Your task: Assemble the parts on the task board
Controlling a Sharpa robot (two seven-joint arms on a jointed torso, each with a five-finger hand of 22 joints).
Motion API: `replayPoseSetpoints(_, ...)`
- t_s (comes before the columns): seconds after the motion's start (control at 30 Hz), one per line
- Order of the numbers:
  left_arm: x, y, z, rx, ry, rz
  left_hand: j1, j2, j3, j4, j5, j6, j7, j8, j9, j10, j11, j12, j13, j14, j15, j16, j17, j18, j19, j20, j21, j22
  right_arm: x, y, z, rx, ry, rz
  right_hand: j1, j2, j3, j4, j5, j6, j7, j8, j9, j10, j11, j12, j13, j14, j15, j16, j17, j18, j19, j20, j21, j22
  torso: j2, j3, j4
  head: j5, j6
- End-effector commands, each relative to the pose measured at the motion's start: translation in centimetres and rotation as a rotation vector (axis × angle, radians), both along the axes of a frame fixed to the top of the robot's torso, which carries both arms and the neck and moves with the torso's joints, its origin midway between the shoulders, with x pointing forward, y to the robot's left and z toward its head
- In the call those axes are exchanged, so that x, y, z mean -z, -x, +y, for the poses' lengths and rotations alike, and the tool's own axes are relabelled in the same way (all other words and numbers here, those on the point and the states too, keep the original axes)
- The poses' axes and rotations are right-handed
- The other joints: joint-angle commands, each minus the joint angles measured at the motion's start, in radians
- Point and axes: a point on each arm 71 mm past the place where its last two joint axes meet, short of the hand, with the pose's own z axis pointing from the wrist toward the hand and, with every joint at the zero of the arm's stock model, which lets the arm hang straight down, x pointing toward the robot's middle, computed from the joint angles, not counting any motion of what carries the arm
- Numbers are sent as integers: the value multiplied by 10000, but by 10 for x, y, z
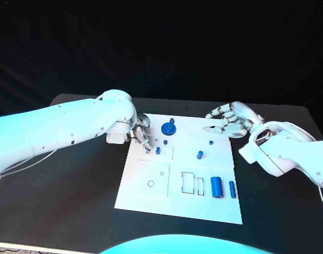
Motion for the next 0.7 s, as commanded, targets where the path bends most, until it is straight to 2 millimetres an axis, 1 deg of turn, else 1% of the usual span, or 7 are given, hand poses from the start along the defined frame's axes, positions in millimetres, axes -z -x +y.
replayPoseSetpoints(0.03,1,1,-1,146,-41,16,-19,106,1870,-1941,32,132,-91,30,15,71,9,34,1,982,-72,56,2372,-178,47,5,43,615,0,1,2,-173,34,-91,-52,19,-33,-45,5,-62,-21,65,-7,-66,-10,-38,947,704,-62,-63,1423,145,190,-31,-25,1530,-2,-7,-1,-4,-9)
replayPoseSetpoints(0.1,2,1,0,151,-71,47,-19,106,1870,-1941,32,132,-91,30,15,71,9,34,1,982,-72,56,2372,-178,47,5,43,615,0,1,2,-173,37,-89,-52,19,-33,-45,5,-62,-21,65,-7,-66,-10,-38,947,704,-62,-63,1423,145,190,-31,-25,1530,-2,-9,-1,-3,-9)
replayPoseSetpoints(0.17,3,1,1,154,-96,79,-19,106,1870,-1941,32,132,-91,30,15,71,9,34,1,982,-72,56,2372,-178,47,5,43,615,0,1,2,-170,38,-87,-52,19,-33,-45,5,-62,-21,65,-7,-66,-10,-38,947,704,-62,-63,1423,145,190,-31,-25,1530,-1,-1,4,2,-5)
replayPoseSetpoints(0.27,4,2,1,162,-129,136,-28,100,1872,-1952,53,140,-92,25,21,88,8,54,36,984,-73,59,2377,-175,39,3,39,607,0,1,2,-168,40,-86,-52,19,-33,-45,5,-62,-21,65,-7,-66,-10,-38,947,704,-62,-63,1423,145,190,-31,-25,1530,1,-5,8,-1,-11)
replayPoseSetpoints(0.33,5,3,2,165,-170,184,-28,100,1872,-1952,53,140,-92,25,21,88,8,54,36,984,-73,59,2377,-175,39,3,39,607,0,1,2,-169,43,-85,-52,19,-33,-45,5,-62,-21,65,-7,-66,-10,-38,947,704,-62,-63,1423,145,190,-31,-25,1530,-3,-6,6,-7,-53)
replayPoseSetpoints(0.53,6,5,3,187,-264,284,-34,97,1873,-1957,63,144,-93,22,24,97,7,63,54,985,-74,60,2381,-168,17,2,23,583,0,1,2,-162,49,-85,-52,19,-33,-45,5,-62,-21,65,-7,-66,-10,-38,947,704,-62,-63,1423,145,190,-31,-25,1530,-1,-5,4,8,-45)
replayPoseSetpoints(0.7,7,6,4,189,-286,327,-34,97,1873,-1957,63,144,-93,22,24,97,7,63,54,985,-74,60,2381,-168,17,2,23,583,0,0,2,-166,52,-83,-52,19,-33,-45,5,-62,-21,65,-7,-66,-10,-38,947,704,-62,-63,1423,145,190,-31,-25,1530,-6,-9,3,-19,-44)
